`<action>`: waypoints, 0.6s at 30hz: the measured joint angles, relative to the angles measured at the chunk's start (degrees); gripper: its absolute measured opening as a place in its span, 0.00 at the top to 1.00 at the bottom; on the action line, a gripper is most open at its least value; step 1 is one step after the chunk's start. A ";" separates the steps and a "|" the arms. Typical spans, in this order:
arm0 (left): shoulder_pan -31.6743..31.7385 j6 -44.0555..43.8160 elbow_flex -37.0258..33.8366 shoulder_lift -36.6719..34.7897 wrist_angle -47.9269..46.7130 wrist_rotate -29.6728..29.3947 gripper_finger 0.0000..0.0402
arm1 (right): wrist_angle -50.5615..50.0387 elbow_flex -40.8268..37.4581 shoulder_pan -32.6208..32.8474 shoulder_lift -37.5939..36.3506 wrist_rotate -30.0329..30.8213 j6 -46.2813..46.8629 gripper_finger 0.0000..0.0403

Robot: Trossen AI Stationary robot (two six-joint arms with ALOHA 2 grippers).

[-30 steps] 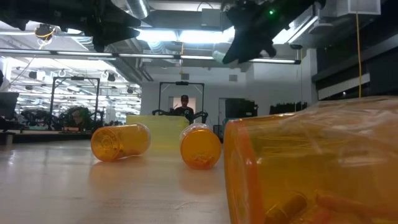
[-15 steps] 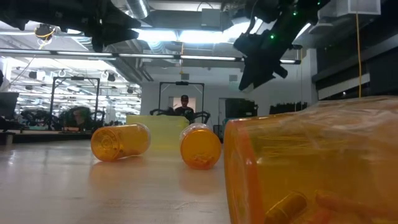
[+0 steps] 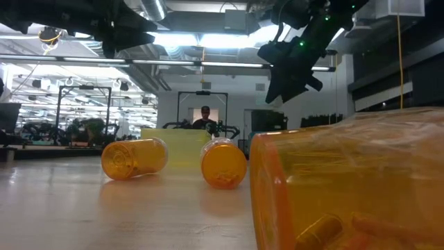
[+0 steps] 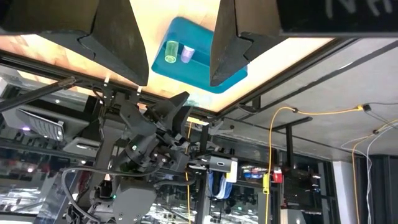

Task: Pick and place medicine bottles into bin by pill shape (circle, oval)
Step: Put the blue pill bottle into the blue bin, then put the yellow pill bottle into the blue bin

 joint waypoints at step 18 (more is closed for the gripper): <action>0.00 0.00 0.00 0.00 0.00 0.02 0.59 | 0.09 -0.03 0.00 0.00 -1.24 -1.05 0.49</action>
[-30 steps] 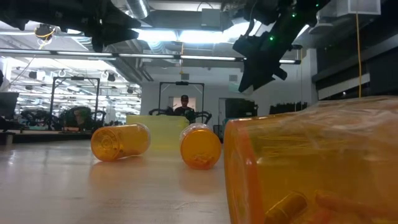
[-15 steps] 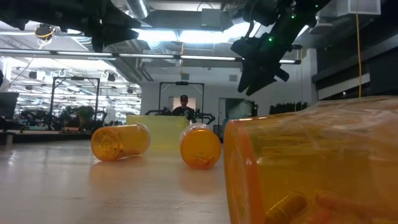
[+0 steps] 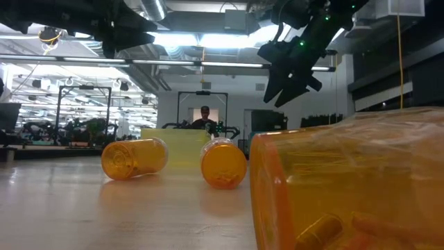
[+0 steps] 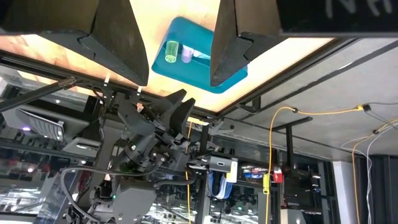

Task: Pick and place medicine bottles into bin by pill shape (circle, oval)
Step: Put the yellow pill bottle into the blue bin

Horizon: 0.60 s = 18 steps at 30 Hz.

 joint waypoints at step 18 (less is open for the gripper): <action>-0.02 0.00 0.00 -0.02 0.00 -0.26 0.59 | 19.51 -0.04 5.71 0.74 -18.89 -17.55 0.49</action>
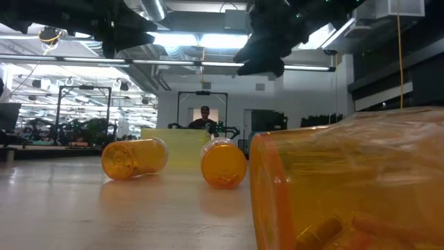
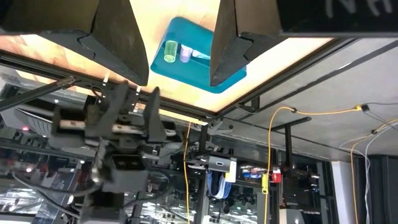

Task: Pick and place medicine bottles into bin by pill shape (circle, oval)
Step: Put the yellow pill bottle into the blue bin

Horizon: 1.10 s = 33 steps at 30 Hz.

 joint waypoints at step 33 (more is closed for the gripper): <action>0.02 0.02 0.00 0.01 -0.13 -0.02 0.59 | -24.08 22.75 3.47 27.17 -1.42 -35.13 0.52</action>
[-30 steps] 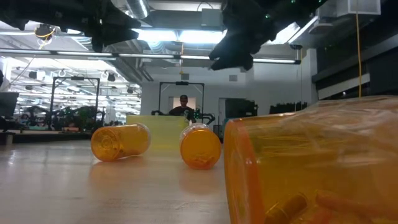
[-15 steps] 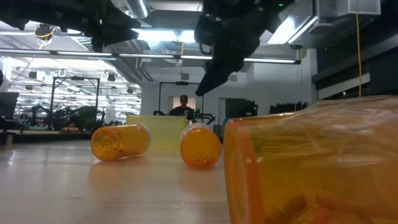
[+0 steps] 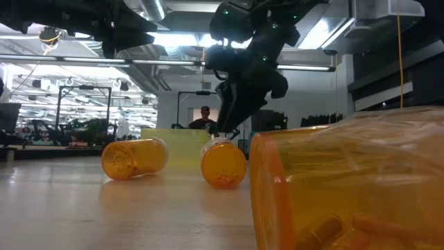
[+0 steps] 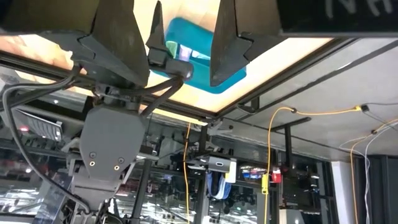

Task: Pick and place medicine bottles into bin by pill shape (circle, oval)
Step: Put the yellow pill bottle into the blue bin

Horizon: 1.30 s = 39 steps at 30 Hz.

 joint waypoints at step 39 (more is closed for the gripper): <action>-0.01 0.01 -0.02 -0.02 -1.40 0.04 0.59 | 6.31 -0.09 0.35 7.58 2.16 -14.36 0.56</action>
